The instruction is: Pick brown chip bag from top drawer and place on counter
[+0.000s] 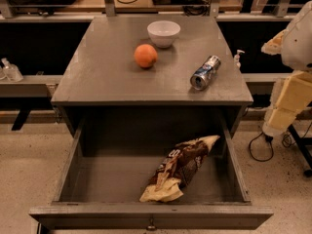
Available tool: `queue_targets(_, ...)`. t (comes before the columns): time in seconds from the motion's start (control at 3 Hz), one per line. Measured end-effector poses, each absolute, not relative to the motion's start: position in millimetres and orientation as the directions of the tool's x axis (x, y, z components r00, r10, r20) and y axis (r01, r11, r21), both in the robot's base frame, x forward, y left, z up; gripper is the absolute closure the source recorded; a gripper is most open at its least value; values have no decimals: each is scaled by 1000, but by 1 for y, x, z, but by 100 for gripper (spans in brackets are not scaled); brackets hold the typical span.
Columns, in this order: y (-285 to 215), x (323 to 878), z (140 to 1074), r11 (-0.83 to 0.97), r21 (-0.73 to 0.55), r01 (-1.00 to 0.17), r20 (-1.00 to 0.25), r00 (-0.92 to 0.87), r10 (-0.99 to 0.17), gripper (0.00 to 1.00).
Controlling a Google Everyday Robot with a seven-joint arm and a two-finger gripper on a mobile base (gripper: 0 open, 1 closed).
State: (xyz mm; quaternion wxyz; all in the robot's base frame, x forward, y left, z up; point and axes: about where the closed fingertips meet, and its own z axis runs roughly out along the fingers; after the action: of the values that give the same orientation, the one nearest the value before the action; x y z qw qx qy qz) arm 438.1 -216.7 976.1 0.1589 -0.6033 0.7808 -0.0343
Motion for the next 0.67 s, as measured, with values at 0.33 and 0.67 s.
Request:
queue_targets(0.33,-217,438,976,270,-245,-931,-207,-222,-953,0)
queue_targets(0.67,-204,449,948,199,-225,-954,-235,-145,-961,0)
